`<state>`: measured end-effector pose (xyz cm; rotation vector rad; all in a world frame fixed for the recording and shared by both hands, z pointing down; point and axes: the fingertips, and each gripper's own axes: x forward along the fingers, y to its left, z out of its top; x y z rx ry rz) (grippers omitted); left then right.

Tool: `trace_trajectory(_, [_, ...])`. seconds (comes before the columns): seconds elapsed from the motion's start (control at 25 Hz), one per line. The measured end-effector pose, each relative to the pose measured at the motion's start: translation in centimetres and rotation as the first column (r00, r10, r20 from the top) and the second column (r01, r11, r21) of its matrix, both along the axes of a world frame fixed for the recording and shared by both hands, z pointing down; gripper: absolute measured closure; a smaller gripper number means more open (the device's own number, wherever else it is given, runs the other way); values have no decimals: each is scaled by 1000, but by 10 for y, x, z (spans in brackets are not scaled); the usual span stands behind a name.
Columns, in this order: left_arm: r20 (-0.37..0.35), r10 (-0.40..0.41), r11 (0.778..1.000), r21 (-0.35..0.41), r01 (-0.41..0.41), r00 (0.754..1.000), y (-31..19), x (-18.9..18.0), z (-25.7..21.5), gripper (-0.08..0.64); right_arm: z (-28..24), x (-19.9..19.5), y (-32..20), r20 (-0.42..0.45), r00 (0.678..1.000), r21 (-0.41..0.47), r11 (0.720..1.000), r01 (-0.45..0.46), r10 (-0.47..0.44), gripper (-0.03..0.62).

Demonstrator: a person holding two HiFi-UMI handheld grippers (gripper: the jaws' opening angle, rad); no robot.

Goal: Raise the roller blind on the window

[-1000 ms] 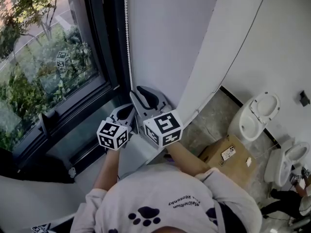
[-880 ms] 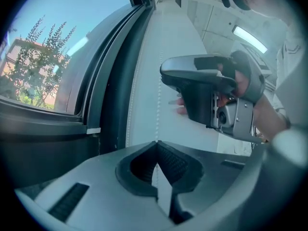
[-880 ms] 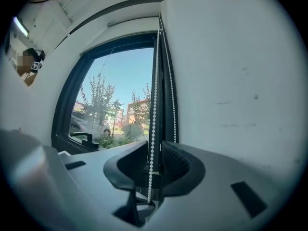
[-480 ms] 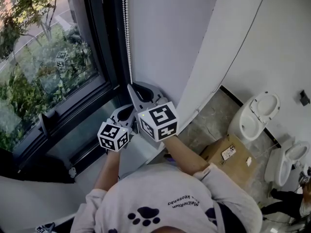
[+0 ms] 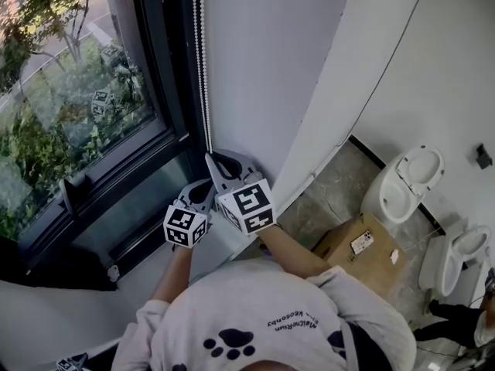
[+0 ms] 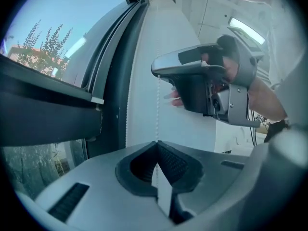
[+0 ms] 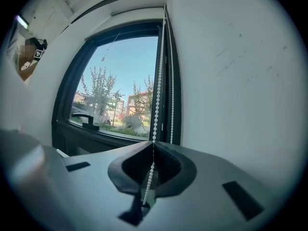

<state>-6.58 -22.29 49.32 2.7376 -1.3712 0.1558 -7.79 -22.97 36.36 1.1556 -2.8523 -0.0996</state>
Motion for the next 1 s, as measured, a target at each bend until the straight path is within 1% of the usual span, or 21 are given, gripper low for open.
trace_trajectory(0.32, [32,-9,1000,4,9,999,4,1,22,552,22,0,3,-6,1000,9,1000,-11,11,581])
trace_trajectory(0.6, [48,-16,999,-29,18,999,8,-2,44,552,45,-1,4,-31,999,-19,1000,-13,13,581])
trace_trajectory(0.84, [29,-34,999,-31,35,999,6,-4,47,552,48,-1,3,-35,999,-16,1000,-16,15,581])
trace_trajectory(1.0, [-3,-45,998,-36,45,999,8,-8,42,552,45,0,4,-29,999,2,1000,-20,20,581])
